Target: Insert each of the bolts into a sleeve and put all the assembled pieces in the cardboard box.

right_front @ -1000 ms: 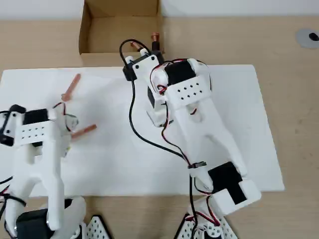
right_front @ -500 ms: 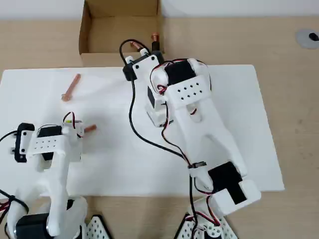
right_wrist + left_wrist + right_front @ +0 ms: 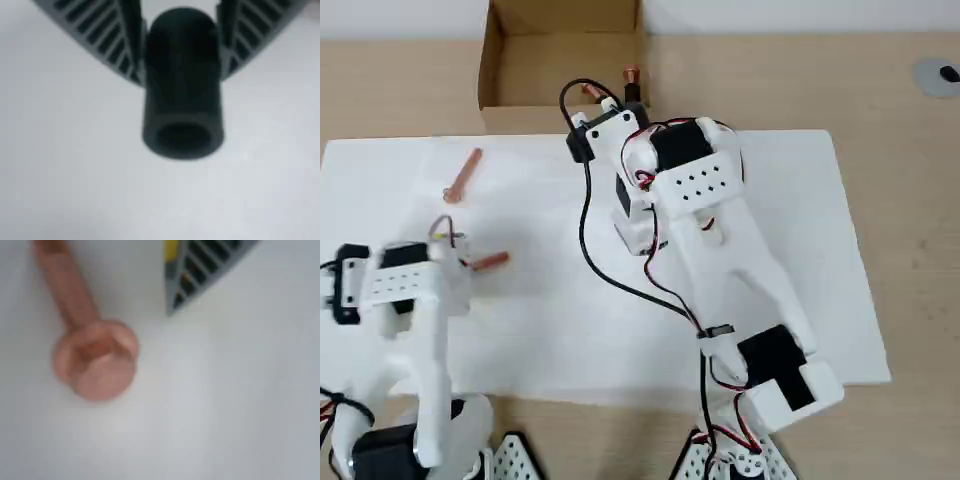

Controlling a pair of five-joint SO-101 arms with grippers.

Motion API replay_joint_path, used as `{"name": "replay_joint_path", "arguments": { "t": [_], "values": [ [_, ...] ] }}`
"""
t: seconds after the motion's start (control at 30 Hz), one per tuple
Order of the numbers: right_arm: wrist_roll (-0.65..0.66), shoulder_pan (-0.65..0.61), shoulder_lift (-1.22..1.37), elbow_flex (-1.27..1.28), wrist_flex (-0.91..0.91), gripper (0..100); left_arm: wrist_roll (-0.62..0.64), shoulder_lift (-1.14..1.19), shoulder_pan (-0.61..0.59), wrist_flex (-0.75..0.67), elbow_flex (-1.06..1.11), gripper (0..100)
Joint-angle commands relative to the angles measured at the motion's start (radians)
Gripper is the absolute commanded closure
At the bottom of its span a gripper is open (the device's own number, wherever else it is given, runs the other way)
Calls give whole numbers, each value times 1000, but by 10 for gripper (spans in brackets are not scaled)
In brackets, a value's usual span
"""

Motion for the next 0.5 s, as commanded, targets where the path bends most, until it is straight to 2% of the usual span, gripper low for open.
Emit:
{"name": "replay_joint_path", "arguments": {
  "t": [0.0,0.1,0.2,0.3,0.47],
  "values": [
    [-6,8,-4,10,11,987,6,-10,-18,132,-137,729],
    [-8,8,-4,13,9,987,6,-10,-14,229,-192,729],
    [-5,8,-4,10,9,987,6,-10,-14,253,-201,729],
    [-5,8,-4,10,9,987,6,-1,-18,201,-175,729],
    [-6,8,-4,10,11,987,6,-1,-44,-31,-55,729]
  ]
}}
